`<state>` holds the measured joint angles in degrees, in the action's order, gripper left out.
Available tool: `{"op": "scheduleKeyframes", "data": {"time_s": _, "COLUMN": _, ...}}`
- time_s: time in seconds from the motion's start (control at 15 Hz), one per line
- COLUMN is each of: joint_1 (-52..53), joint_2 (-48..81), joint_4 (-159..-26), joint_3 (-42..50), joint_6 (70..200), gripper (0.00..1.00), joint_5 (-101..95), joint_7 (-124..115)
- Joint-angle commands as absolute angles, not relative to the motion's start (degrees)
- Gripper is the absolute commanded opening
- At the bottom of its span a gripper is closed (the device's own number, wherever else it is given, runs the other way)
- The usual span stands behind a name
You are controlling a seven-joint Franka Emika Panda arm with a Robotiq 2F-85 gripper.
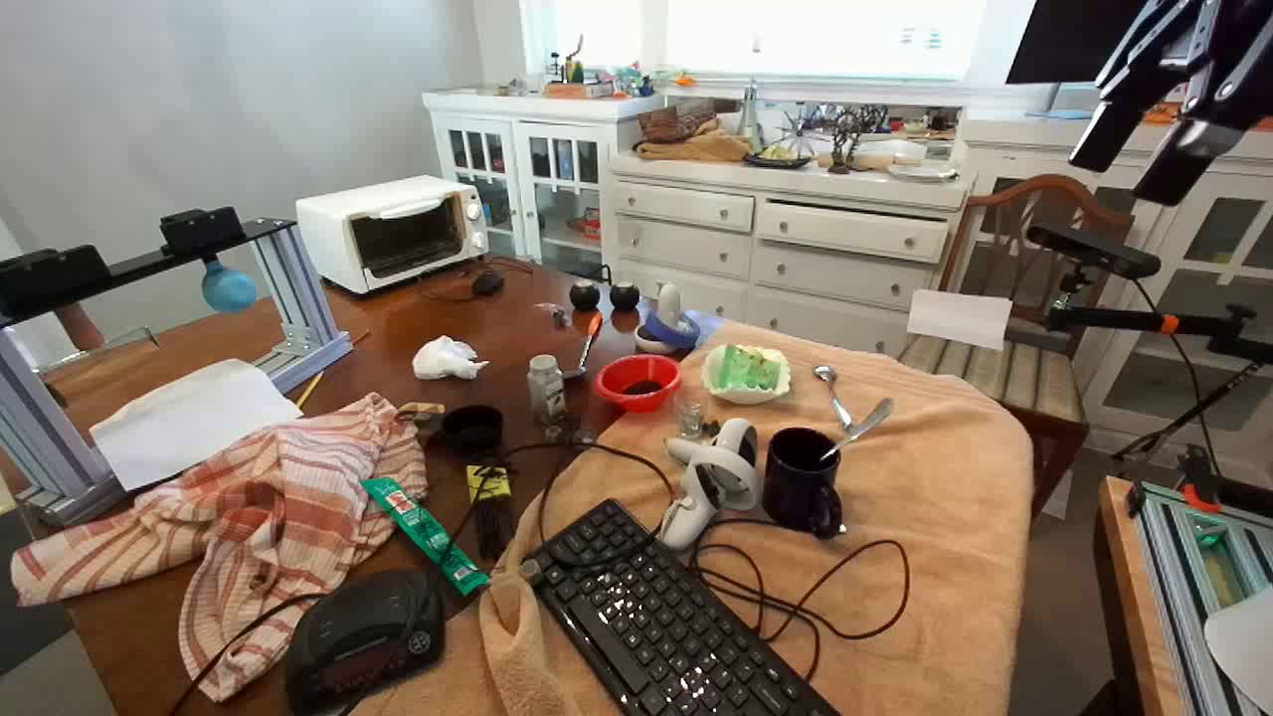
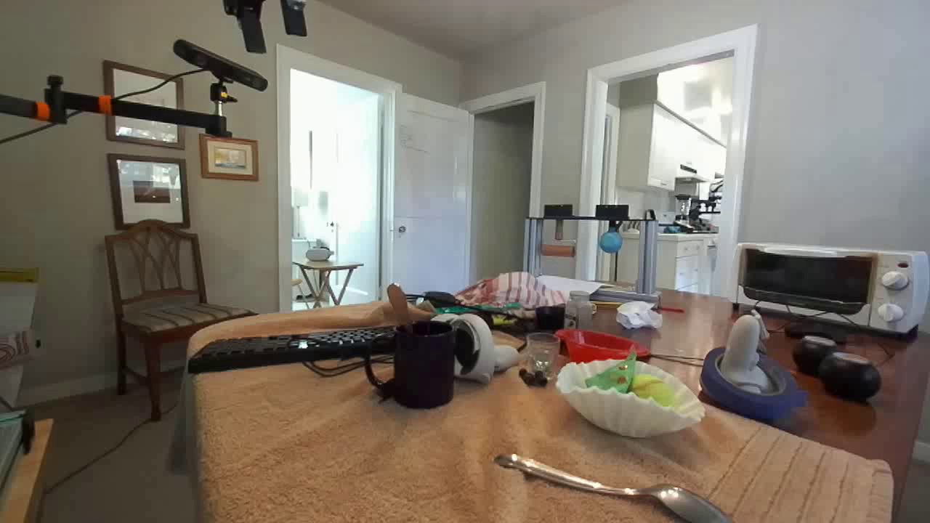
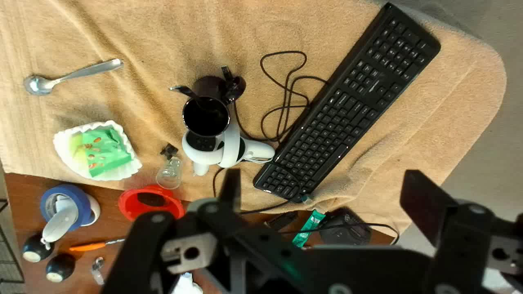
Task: Pour the contents of the glass cup into the black mug
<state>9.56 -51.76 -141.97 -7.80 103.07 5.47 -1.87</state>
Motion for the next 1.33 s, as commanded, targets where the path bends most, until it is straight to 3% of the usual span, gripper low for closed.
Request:
{"op": "scheduleKeyframes", "data": {"time_s": 0.0, "joint_1": 9.25, "joint_2": -51.73, "joint_4": -141.85, "joint_3": -7.99, "joint_6": 102.96, "gripper": 1.0, "joint_5": 5.66, "joint_7": -1.7}}
{"op": "scheduleKeyframes", "data": {"time_s": 0.53, "joint_1": 9.25, "joint_2": -51.73, "joint_4": -141.85, "joint_3": -7.99, "joint_6": 102.96, "gripper": 1.0, "joint_5": 5.66, "joint_7": -1.7}}
{"op": "scheduleKeyframes", "data": {"time_s": 1.27, "joint_1": -6.82, "joint_2": -48.89, "joint_4": -152.73, "joint_3": -2.53, "joint_6": 114.65, "gripper": 1.0, "joint_5": -9.71, "joint_7": -7.88}}
